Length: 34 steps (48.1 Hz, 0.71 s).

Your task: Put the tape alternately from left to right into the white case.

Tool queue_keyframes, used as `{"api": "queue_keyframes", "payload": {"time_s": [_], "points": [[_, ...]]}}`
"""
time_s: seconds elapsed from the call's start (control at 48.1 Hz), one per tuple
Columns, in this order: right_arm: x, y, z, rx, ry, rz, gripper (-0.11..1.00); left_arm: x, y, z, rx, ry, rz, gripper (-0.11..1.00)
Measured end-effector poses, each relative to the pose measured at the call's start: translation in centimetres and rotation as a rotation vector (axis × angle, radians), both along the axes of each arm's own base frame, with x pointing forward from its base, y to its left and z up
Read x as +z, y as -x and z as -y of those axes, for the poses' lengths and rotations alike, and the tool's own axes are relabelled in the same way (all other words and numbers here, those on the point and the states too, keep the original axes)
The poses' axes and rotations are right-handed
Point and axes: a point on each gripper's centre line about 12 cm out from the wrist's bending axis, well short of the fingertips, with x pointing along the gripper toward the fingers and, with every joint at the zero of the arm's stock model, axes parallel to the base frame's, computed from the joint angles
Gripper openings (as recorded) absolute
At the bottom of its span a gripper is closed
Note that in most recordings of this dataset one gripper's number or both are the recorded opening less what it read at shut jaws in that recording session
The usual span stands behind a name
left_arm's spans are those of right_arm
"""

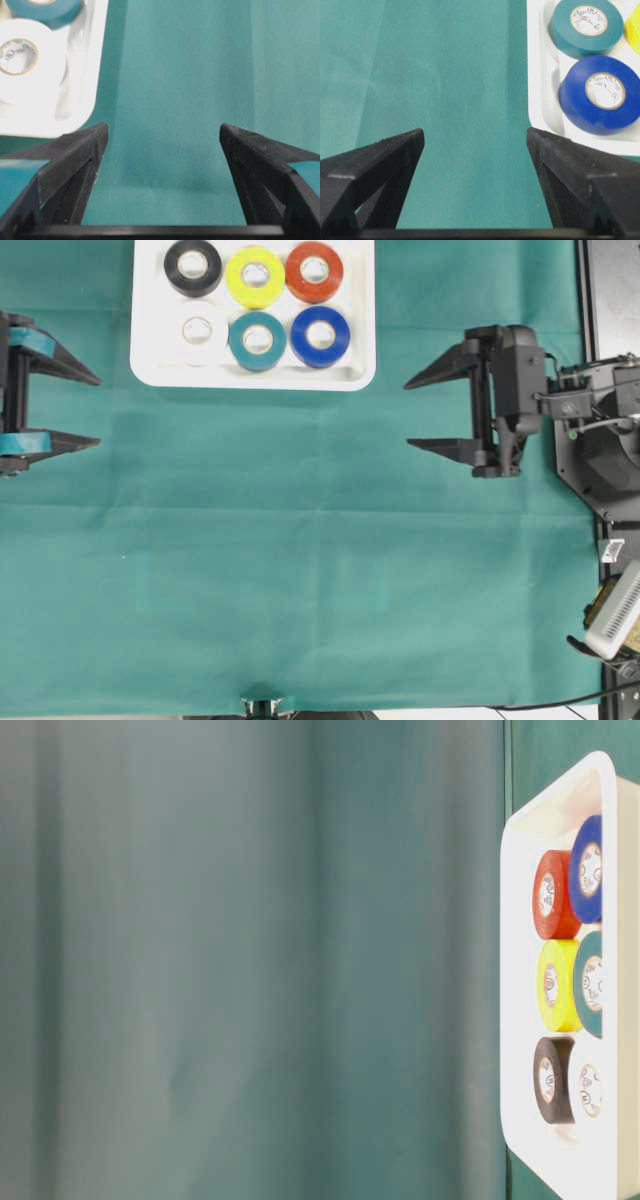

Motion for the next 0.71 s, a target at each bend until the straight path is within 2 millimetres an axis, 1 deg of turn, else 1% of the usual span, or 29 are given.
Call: {"api": "queue_keyframes", "payload": {"time_s": [0.312, 0.707], "points": [[0.4, 1.7, 0.0, -0.003, -0.001, 0.048, 0.86, 0.5, 2.6, -0.3, 0.020, 0.000, 0.091, 1.00], [0.3, 4.3, -0.1, -0.007, -0.005, 0.109, 0.86, 0.1, 5.9, -0.2, 0.021, -0.002, 0.196, 0.99]]}}
